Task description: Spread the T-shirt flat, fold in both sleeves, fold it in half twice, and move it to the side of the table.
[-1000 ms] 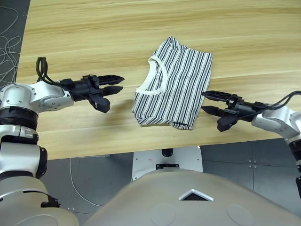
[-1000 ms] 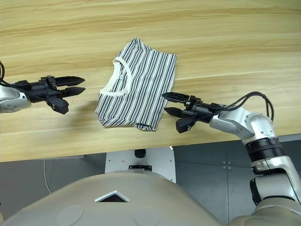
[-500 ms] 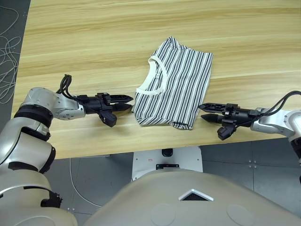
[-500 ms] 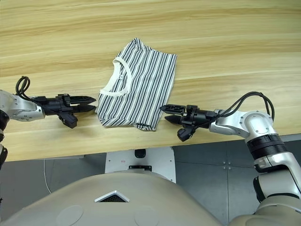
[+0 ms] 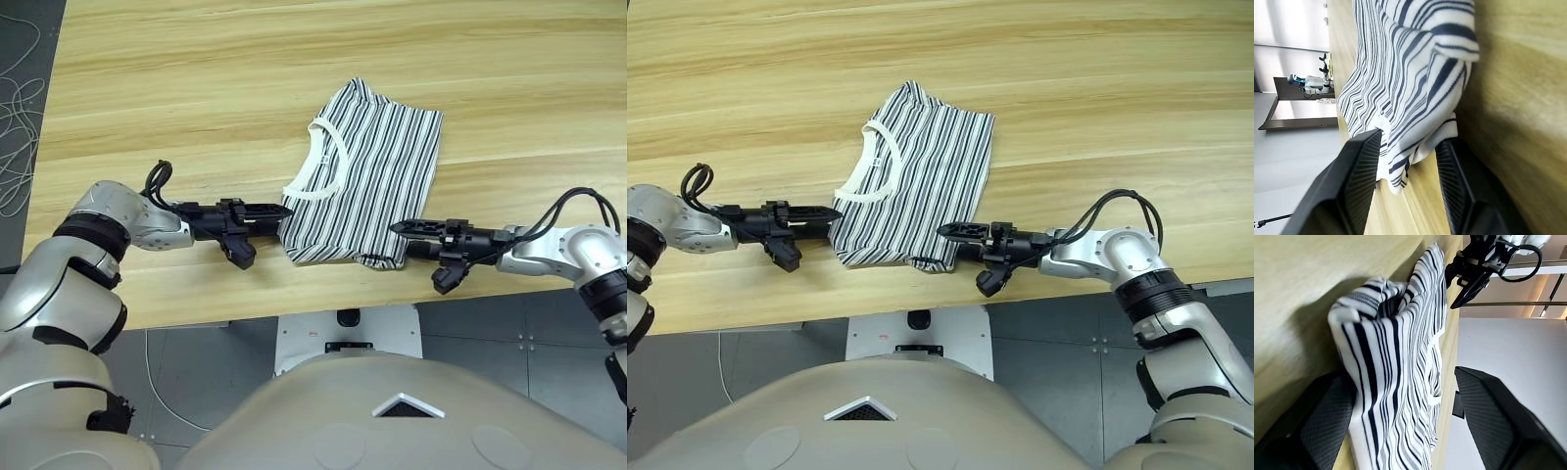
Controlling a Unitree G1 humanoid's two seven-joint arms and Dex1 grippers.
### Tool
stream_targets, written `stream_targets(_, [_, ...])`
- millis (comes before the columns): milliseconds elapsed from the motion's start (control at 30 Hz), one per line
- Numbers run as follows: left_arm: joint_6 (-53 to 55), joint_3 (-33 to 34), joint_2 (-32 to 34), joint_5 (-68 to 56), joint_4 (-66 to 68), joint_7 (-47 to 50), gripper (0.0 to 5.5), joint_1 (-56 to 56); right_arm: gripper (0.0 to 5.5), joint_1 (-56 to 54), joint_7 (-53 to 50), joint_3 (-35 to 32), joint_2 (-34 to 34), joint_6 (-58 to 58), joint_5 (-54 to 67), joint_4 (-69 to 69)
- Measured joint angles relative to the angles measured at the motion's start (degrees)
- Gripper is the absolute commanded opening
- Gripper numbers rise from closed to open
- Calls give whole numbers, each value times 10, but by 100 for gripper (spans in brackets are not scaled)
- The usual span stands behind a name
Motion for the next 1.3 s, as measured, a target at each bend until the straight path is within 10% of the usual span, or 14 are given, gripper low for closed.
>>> stream_targets(233, [7,-19,-25,-2,7,9,199,-12,357,-16,0,26,22,11,3,8])
stream_targets(633, [-20,-29,-46,-54,36,-43,78,-31,127,-17,20,50,38,10,46,43])
stream_targets(833, [-40,-16,-45,-97,42,-88,10,-34,22,-12,91,48,40,-24,167,75])
stream_targets(1300, [-196,-49,-59,-472,95,-451,10,23,16,62,513,76,-41,154,741,-115])
